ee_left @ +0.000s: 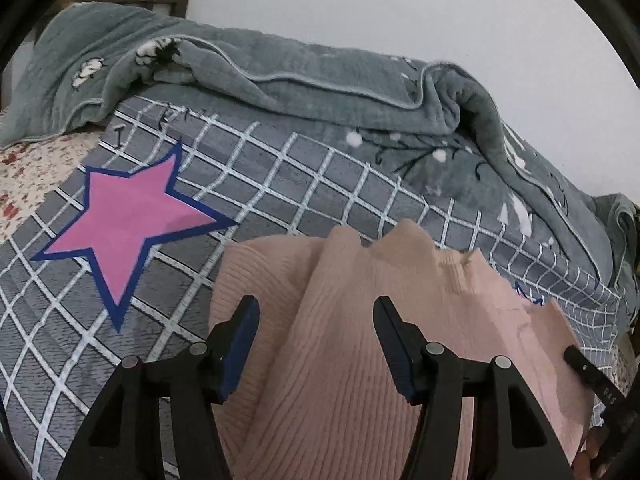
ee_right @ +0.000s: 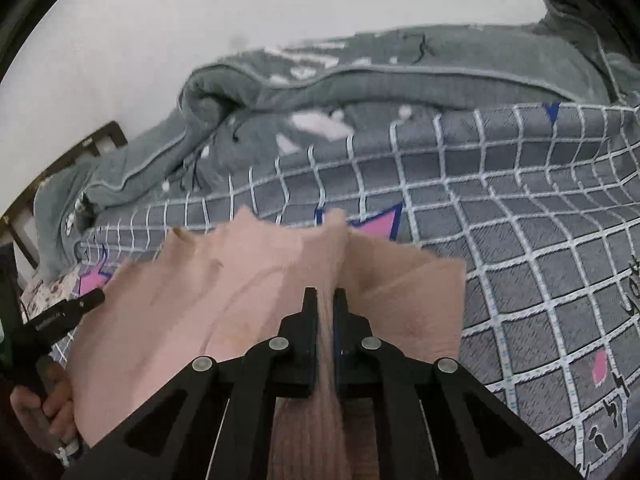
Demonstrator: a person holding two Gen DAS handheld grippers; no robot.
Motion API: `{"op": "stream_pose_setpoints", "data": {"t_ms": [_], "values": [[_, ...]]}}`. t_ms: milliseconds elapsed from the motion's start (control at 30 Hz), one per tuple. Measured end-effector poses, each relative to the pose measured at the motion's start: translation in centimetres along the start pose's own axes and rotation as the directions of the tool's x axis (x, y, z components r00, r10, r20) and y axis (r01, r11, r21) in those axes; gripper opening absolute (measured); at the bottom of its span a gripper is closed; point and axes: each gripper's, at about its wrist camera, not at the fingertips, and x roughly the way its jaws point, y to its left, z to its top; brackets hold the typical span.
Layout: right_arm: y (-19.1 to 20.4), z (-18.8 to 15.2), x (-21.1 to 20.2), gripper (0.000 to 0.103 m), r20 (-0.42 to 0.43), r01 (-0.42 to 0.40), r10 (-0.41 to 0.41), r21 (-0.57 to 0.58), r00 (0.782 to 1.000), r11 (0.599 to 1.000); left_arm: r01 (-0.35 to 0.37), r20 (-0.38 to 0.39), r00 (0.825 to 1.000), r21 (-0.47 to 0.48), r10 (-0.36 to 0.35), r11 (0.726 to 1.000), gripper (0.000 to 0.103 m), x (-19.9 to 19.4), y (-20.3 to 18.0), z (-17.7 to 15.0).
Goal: Fold small clothes
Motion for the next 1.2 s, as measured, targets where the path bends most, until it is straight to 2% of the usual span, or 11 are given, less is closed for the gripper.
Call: {"op": "stream_pose_setpoints", "data": {"t_ms": [100, 167, 233, 367, 433, 567, 733, 933, 1033, 1200], "values": [[-0.3, -0.1, 1.4, 0.007, -0.074, 0.026, -0.025, 0.018, 0.997, 0.999, -0.027, -0.015, 1.0, -0.008, 0.027, 1.0, 0.056, 0.5, 0.1, 0.1], [-0.7, -0.1, 1.6, 0.008, -0.094, 0.017, -0.013, 0.042, 0.995, 0.999, -0.073, -0.023, 0.997, -0.019, 0.072, 0.997, 0.039, 0.9, 0.2, 0.1], [-0.8, 0.0, 1.1, 0.012, -0.071, -0.002, 0.006, 0.053, 0.997, 0.999, -0.093, -0.027, 0.995, -0.028, 0.092, 0.995, 0.035, 1.1, 0.3, 0.1], [-0.5, 0.1, 0.5, 0.016, -0.041, -0.02, 0.021, 0.042, 0.999, 0.999, -0.084, -0.032, 0.996, -0.035, 0.083, 0.996, 0.035, 1.2, 0.5, 0.1], [-0.4, 0.2, 0.4, 0.029, -0.037, -0.021, 0.023, 0.041, 0.999, 0.999, -0.082, -0.035, 0.996, -0.035, 0.081, 0.996, 0.035, 1.2, 0.6, 0.1], [-0.2, 0.3, 0.2, 0.035, -0.035, -0.018, 0.019, 0.035, 0.999, 0.999, -0.088, -0.036, 0.995, -0.02, 0.088, 0.996, 0.037, 1.1, 0.3, 0.1], [0.4, 0.5, 0.1, 0.036, -0.029, -0.013, 0.013, 0.002, 1.0, 1.0, -0.095, -0.022, 0.995, 0.018, 0.095, 0.995, 0.038, 0.1, -0.1, -0.4], [1.9, 1.1, -3.0, 0.036, 0.076, -0.03, 0.035, -0.066, 0.996, 0.997, -0.067, 0.015, 0.998, 0.052, 0.066, 0.996, 0.039, -2.9, 0.3, -1.3], [3.0, 1.6, -5.5, 0.036, 0.148, -0.049, 0.063, -0.097, 0.987, 0.994, -0.042, 0.046, 0.998, 0.069, 0.038, 0.997, 0.053, -4.8, 0.9, -2.1], [4.0, 1.3, -8.5, 0.038, 0.106, -0.029, 0.04, -0.104, 0.994, 0.994, 0.007, 0.043, 0.999, 0.095, -0.011, 0.995, 0.053, -7.7, 2.0, -4.0]]}}
